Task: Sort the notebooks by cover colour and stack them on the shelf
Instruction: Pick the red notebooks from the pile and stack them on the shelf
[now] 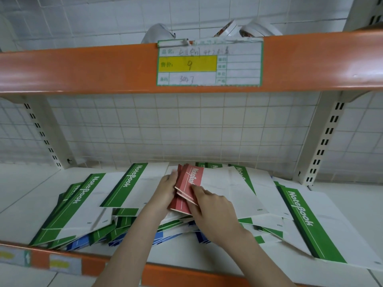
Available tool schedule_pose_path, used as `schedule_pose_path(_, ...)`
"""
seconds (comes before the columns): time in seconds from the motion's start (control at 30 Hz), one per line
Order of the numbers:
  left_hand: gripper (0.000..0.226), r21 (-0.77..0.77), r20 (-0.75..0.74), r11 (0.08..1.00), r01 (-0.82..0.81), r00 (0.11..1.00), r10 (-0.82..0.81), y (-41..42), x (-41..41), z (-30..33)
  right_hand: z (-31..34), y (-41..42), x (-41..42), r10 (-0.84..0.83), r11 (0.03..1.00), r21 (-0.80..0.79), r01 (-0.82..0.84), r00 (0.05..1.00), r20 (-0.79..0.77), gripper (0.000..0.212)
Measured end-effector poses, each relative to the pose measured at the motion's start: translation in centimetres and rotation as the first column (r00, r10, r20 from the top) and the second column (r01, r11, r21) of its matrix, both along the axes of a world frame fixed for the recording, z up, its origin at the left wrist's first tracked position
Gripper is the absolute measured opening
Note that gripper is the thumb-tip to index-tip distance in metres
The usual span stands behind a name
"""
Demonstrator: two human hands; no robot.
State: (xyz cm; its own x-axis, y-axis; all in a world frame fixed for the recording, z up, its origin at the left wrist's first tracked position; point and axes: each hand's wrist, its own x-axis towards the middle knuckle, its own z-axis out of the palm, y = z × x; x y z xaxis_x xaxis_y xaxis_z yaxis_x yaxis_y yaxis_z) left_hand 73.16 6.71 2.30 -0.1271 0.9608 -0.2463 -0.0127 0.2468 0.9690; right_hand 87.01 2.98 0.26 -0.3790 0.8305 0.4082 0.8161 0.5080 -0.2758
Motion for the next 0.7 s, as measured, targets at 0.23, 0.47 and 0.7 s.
schedule_pose_path(0.23, 0.038, 0.038, 0.056, 0.992, 0.119, 0.991, -0.121, -0.1, -0.8, -0.2, 1.8, -0.3, 2.0, 0.024, 0.982, -0.169, -0.079, 0.952, -0.305, 0.044)
schedule_pose_path(0.47, 0.043, 0.41, 0.061, 0.898, 0.161, 0.977, -0.203, -0.3, -0.4, 1.7, 4.4, 2.9, 4.7, -0.261, 0.932, -0.359, -0.04, 0.611, -0.747, 0.021)
schedule_pose_path(0.7, 0.038, 0.562, -0.008, 0.816, 0.139, 0.987, -0.163, -0.5, 1.2, 2.9, 4.2, 2.9, 4.4, -0.177, 0.958, -0.23, -0.171, 0.278, -0.944, 0.02)
